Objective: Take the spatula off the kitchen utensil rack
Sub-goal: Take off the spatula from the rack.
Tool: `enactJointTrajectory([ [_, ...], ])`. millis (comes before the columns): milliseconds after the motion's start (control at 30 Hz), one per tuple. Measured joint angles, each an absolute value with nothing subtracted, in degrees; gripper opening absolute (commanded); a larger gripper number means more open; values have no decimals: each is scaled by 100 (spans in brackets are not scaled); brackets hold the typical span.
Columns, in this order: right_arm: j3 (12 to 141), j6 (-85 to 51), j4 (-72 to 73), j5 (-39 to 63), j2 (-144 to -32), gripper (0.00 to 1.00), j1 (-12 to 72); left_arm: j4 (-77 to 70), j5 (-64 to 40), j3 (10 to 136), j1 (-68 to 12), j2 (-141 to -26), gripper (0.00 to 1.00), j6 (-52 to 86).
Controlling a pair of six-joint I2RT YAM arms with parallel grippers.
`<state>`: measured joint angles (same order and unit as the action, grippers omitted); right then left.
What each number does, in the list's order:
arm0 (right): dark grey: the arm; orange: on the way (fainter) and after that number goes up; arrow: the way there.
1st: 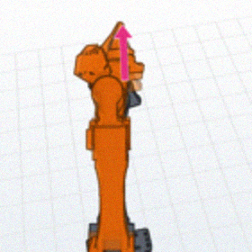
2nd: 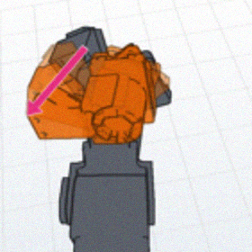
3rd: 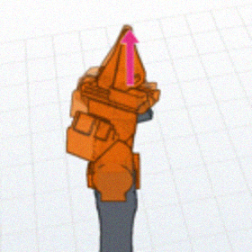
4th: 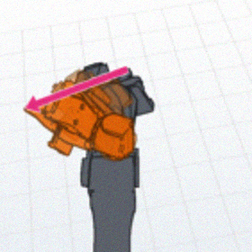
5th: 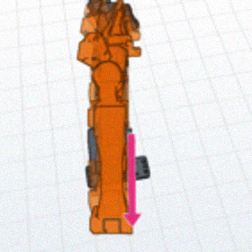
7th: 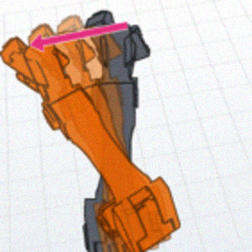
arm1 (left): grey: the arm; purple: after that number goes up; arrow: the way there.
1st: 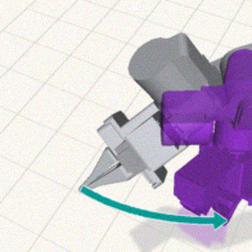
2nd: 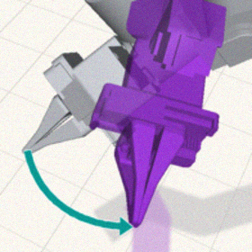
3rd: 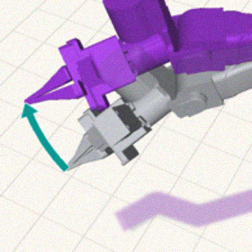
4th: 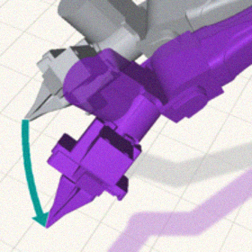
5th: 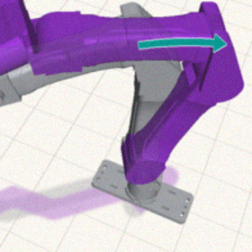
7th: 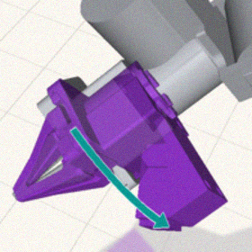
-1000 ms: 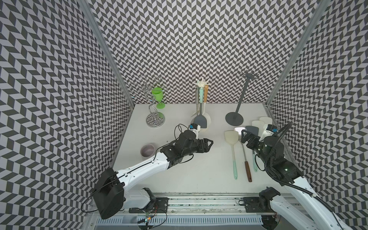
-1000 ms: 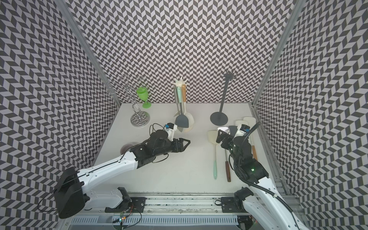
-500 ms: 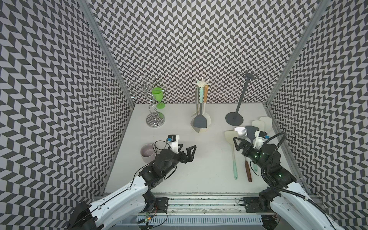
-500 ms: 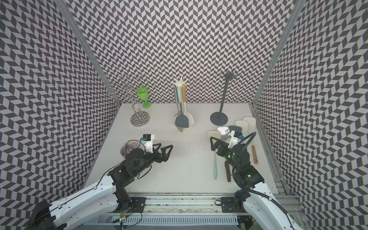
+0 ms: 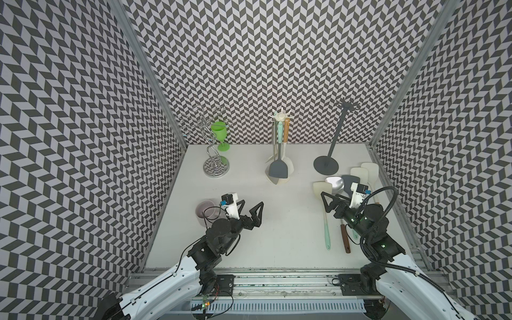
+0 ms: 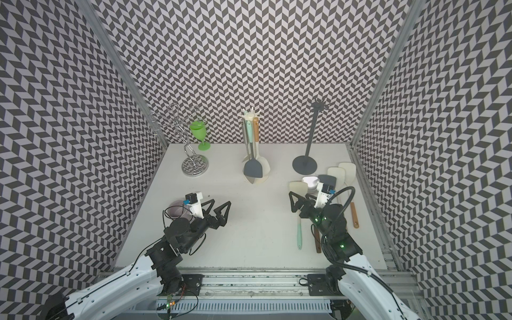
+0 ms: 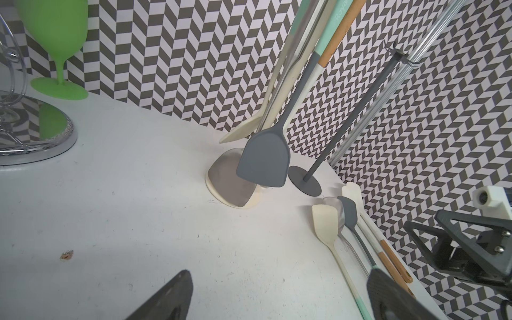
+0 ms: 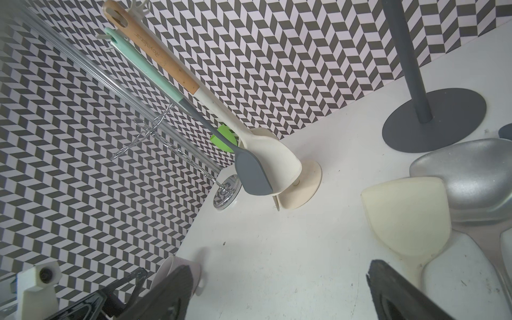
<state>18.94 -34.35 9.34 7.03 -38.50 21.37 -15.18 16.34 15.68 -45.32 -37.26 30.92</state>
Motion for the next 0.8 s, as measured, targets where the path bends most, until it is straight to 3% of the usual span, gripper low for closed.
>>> enactJointTrajectory([
  [133,2053,-3140,1210,1061,-4427,99,2112,-1540,1747,1857,-4451,-4169,100,3118],
  [367,2102,-2917,2228,1544,-5087,91,2110,-1975,1531,2303,-3892,-4897,100,3061],
  [800,4021,-2399,2947,2279,-7977,64,2123,-2606,711,1717,-3055,-5155,100,2961],
])
